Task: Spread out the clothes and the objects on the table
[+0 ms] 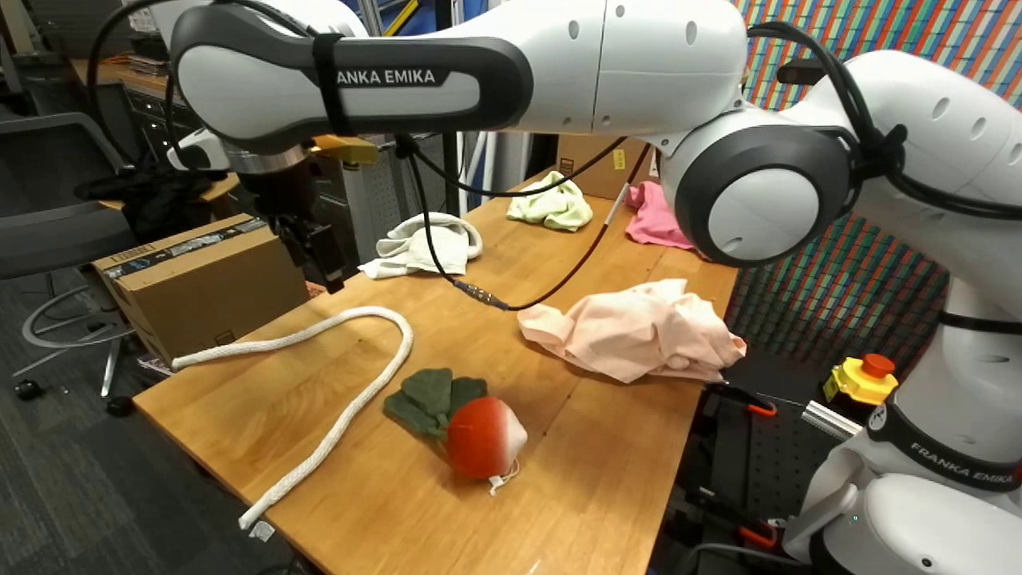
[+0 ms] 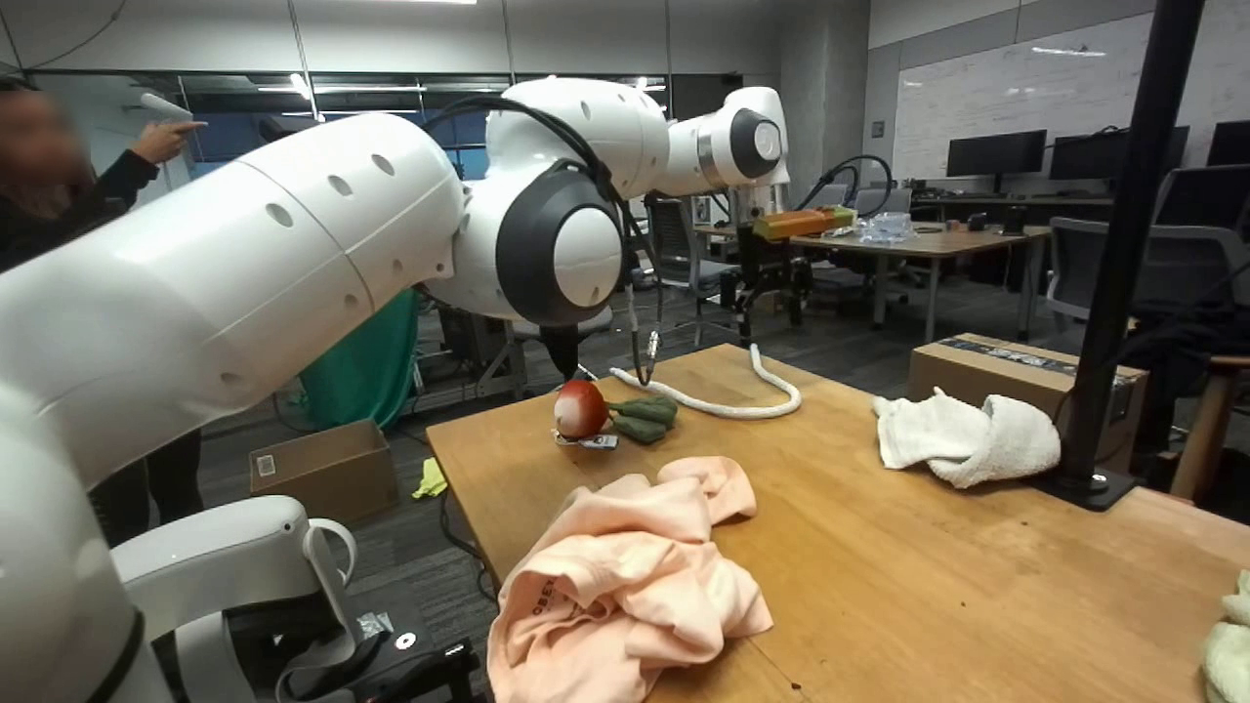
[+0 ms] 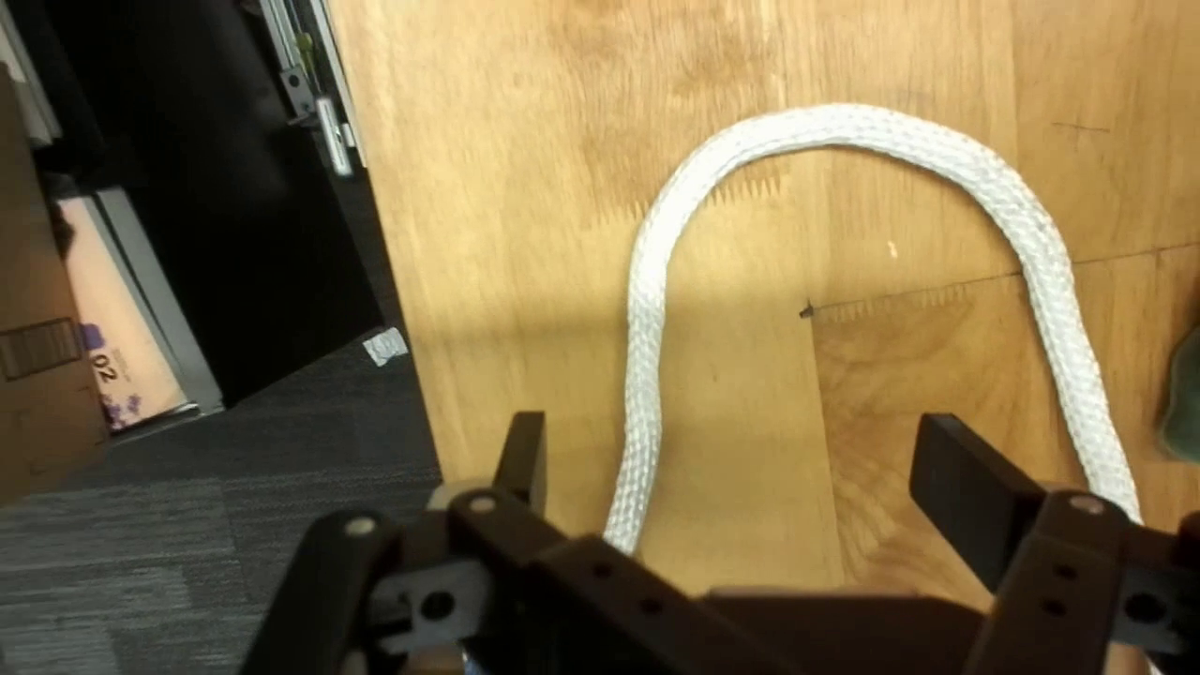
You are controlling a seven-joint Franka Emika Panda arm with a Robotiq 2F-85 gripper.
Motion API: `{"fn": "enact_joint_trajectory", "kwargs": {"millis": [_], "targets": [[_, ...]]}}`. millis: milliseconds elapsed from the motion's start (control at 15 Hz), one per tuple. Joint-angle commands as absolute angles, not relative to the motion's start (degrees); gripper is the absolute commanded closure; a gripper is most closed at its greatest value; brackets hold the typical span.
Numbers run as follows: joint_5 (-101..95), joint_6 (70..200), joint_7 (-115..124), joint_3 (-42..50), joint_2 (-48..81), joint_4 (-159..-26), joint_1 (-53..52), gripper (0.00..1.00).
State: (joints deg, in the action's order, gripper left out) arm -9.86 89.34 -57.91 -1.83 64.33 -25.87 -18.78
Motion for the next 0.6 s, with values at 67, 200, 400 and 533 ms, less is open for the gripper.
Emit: {"fn": "enact_joint_trajectory", "kwargs": {"millis": [67, 200, 400, 533], "targets": [[-12.99, 86.85, -46.23, 1.95, 59.58, -26.81, -19.97, 0.0], [-13.78, 84.5, -41.1, 2.82, 57.21, -26.87, -19.86, 0.0], [-14.08, 80.33, -33.2, 3.46, 53.58, -26.8, -19.58, 0.0], [-13.82, 78.19, -27.27, 3.43, 51.62, -26.74, -19.62, 0.0]]}}
